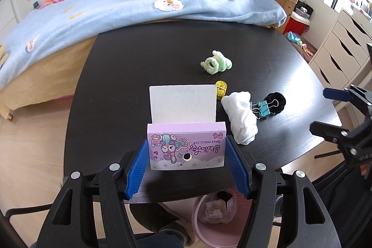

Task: Collect trash
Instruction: 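Grasp the black hair tie with the right gripper while the left gripper holds the pink box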

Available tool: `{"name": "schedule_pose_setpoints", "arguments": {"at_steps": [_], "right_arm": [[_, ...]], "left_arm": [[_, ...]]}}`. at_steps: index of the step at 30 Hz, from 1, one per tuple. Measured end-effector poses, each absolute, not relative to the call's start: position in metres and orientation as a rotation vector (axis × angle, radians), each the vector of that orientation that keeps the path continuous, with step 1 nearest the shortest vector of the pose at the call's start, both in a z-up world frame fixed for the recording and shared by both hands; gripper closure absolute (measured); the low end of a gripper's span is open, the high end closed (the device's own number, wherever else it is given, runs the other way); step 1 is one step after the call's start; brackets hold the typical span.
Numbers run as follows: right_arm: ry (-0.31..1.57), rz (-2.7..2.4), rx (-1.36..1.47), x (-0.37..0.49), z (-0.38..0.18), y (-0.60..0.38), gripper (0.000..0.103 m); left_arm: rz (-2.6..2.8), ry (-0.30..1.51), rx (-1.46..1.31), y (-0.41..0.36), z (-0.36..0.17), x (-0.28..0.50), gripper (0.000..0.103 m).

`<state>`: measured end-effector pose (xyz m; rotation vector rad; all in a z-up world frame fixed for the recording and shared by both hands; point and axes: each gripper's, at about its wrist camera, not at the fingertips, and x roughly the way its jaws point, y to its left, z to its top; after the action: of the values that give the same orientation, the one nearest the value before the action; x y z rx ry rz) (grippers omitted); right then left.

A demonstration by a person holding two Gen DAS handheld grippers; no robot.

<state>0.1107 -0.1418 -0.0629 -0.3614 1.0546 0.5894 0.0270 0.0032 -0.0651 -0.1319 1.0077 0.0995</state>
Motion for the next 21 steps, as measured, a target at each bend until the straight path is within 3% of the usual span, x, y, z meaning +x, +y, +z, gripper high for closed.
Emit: {"name": "schedule_pose_setpoints", "arguments": {"at_steps": [4,11,21], "right_arm": [[1.071,0.603,-0.407,0.126,-0.075,-0.134,0.006],[1.118,0.618,-0.479,0.148,-0.095,-0.122,0.032],[1.152,0.671,-0.498,0.159,-0.106,-0.113,0.054]], "left_arm": [[0.094,1.006,-0.136,0.005,-0.067,0.026,0.041],[0.096,1.005,-0.153,0.009,-0.069,0.025,0.041],[0.085,1.013,-0.169,0.011,-0.075,0.024,0.041]]}}
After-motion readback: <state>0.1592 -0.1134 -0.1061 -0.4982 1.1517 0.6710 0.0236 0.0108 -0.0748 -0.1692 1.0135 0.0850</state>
